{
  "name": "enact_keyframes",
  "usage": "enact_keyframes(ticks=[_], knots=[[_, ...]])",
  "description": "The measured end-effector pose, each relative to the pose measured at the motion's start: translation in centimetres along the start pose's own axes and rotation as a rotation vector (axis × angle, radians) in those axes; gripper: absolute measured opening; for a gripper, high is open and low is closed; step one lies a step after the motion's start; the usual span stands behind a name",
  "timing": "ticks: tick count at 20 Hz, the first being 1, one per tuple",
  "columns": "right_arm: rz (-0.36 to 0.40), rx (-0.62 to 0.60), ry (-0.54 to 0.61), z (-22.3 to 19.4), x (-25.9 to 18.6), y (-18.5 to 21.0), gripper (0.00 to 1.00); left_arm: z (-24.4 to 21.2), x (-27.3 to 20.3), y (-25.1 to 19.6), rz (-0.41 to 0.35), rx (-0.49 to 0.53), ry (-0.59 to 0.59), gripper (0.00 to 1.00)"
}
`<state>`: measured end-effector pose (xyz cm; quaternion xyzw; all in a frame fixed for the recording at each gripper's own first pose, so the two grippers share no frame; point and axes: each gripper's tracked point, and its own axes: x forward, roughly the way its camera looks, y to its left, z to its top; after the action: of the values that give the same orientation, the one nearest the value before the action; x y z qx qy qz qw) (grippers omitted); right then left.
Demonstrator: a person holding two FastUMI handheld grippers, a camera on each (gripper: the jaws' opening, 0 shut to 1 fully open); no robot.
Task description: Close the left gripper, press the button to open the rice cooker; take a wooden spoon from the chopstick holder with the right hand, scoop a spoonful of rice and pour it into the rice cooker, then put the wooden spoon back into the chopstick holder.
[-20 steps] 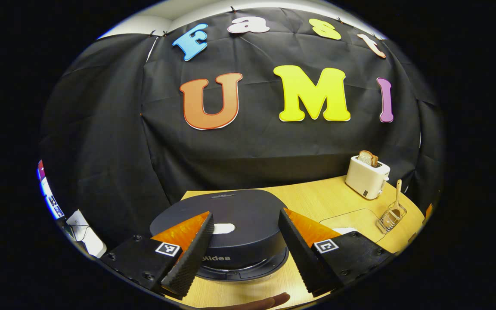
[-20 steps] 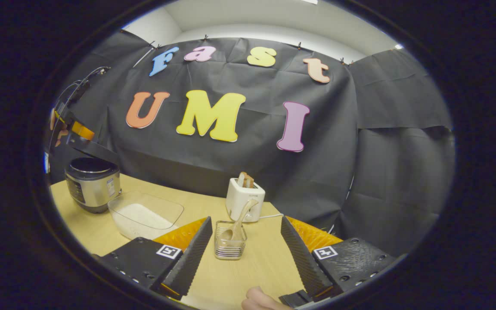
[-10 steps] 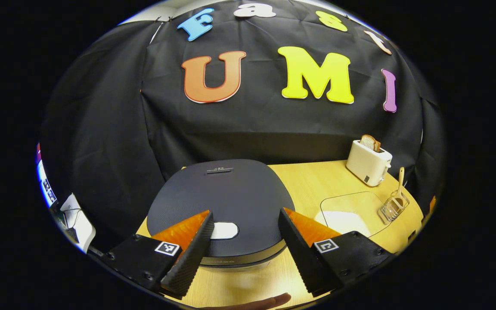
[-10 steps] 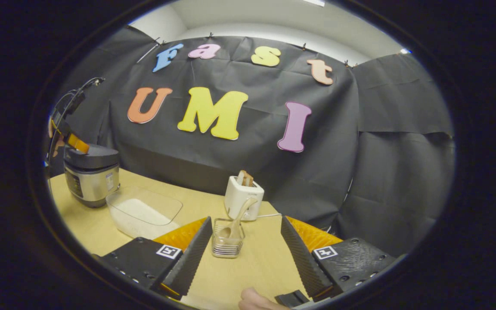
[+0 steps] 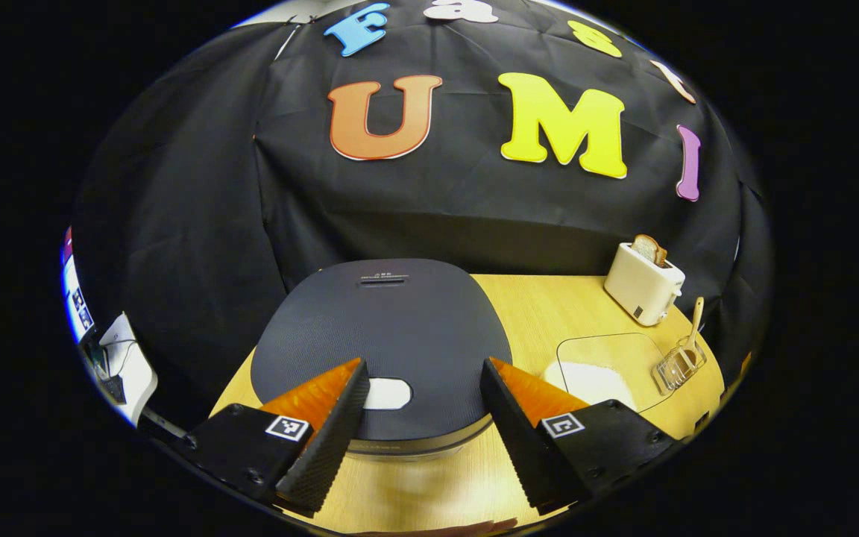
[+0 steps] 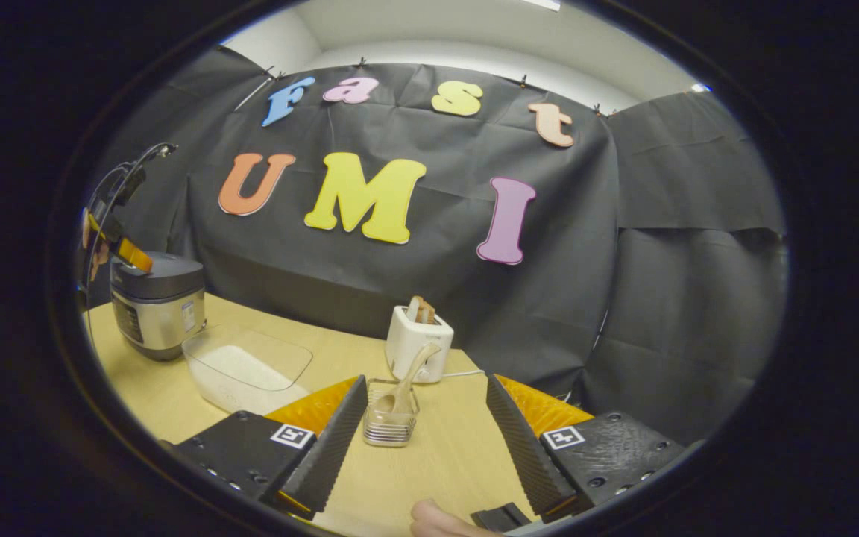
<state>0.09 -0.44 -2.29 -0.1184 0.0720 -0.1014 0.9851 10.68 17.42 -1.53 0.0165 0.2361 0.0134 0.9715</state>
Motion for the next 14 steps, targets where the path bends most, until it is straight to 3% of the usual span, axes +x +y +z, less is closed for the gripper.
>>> enact_keyframes(ticks=[9,14], knots=[[0.001,0.001,-0.012,0.34,-0.26,-0.14,0.95,-0.59,-0.02,-0.4,0.017,-0.08,-0.101,0.94],[0.016,0.001,-0.023,0.62,-0.76,0.16,0.95,-0.46,-0.02,-0.28,0.041,-0.067,-0.166,0.92]])
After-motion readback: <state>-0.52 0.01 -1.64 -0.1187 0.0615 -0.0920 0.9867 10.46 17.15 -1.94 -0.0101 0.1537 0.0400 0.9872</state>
